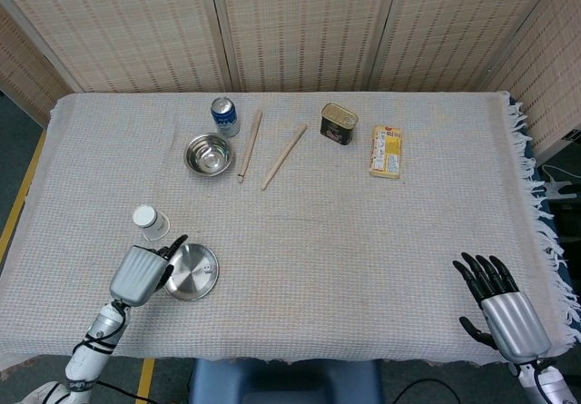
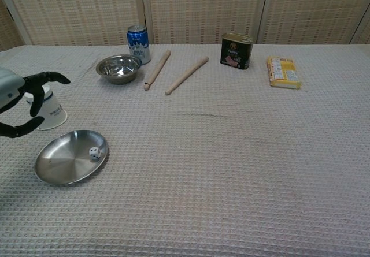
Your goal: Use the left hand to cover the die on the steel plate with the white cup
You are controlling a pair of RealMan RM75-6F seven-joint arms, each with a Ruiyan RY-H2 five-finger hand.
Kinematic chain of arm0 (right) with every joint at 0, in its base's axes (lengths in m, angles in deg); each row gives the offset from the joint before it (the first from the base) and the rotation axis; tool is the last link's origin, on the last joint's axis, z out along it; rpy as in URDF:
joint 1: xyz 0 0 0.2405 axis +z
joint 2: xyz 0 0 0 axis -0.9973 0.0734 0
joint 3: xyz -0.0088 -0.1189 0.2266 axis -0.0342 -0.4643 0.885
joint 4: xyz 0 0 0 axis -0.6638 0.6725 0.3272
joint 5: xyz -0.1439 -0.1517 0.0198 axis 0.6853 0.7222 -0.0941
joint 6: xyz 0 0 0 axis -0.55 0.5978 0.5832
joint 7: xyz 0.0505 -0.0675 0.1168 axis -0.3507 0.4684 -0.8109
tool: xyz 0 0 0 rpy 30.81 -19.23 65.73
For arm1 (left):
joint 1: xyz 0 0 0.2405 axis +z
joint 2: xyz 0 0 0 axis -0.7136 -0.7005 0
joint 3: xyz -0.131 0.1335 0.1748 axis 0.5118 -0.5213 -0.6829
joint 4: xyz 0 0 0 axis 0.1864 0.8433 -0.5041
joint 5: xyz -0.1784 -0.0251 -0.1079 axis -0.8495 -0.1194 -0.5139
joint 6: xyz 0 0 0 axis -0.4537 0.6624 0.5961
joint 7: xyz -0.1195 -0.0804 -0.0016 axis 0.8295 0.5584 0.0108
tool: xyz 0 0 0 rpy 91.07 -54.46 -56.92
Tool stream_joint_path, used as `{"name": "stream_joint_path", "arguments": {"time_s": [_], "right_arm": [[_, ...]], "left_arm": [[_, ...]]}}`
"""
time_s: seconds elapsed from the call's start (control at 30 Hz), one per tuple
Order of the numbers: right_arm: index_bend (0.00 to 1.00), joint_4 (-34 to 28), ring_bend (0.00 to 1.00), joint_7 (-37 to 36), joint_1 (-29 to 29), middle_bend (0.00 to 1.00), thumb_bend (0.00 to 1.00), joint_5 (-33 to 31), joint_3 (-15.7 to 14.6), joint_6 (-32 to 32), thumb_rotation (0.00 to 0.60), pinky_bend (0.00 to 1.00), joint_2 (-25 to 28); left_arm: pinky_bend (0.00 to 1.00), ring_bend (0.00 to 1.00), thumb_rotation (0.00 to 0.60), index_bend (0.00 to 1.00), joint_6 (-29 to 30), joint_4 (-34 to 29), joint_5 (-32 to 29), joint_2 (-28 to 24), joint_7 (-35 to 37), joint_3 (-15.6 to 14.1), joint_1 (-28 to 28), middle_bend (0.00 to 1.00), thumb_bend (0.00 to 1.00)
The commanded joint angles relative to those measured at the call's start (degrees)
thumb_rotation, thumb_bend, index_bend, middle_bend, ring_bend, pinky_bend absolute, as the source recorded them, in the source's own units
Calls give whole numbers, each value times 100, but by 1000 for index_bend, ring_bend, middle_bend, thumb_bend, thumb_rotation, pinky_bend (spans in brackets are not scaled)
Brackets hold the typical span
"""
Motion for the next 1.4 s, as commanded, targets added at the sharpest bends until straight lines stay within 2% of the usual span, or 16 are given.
{"name": "stream_joint_path", "arguments": {"time_s": [0.03, 0.2, 0.43, 0.6, 0.8, 0.93, 1.4], "right_arm": [[0, -6, 0, 7, 14, 0, 128, -11, -4, -33, 600, 0, -3], [0, -19, 0, 41, -9, 0, 128, -17, 9, 17, 600, 0, -10], [0, -23, 0, 78, 6, 0, 130, -99, 27, -52, 600, 0, -26], [0, -20, 0, 76, 18, 0, 130, -135, 38, -82, 600, 0, -27], [0, -30, 0, 110, 26, 0, 130, -156, 44, -106, 600, 0, -38], [0, -41, 0, 121, 22, 0, 130, -151, 36, -104, 600, 0, -37], [0, -51, 0, 98, 33, 0, 130, -178, 27, -145, 600, 0, -12]], "left_arm": [[938, 746, 600, 19, -322, 138, -503, -157, 467, 389, -90, 31, 400], [952, 766, 600, 0, -1279, 184, -1229, -303, 564, 623, -409, 0, 374], [947, 733, 600, 0, -1942, 179, -1814, -376, 179, 732, -697, 0, 360], [958, 760, 600, 16, -2069, 206, -2040, -426, 74, 726, -753, 11, 360], [958, 764, 600, 116, -2038, 263, -2012, -429, 180, 658, -775, 141, 404], [955, 763, 600, 177, -2048, 355, -1958, -390, 203, 592, -821, 184, 416], [952, 760, 600, 241, -2108, 593, -2103, -296, 127, 565, -914, 192, 420]]}}
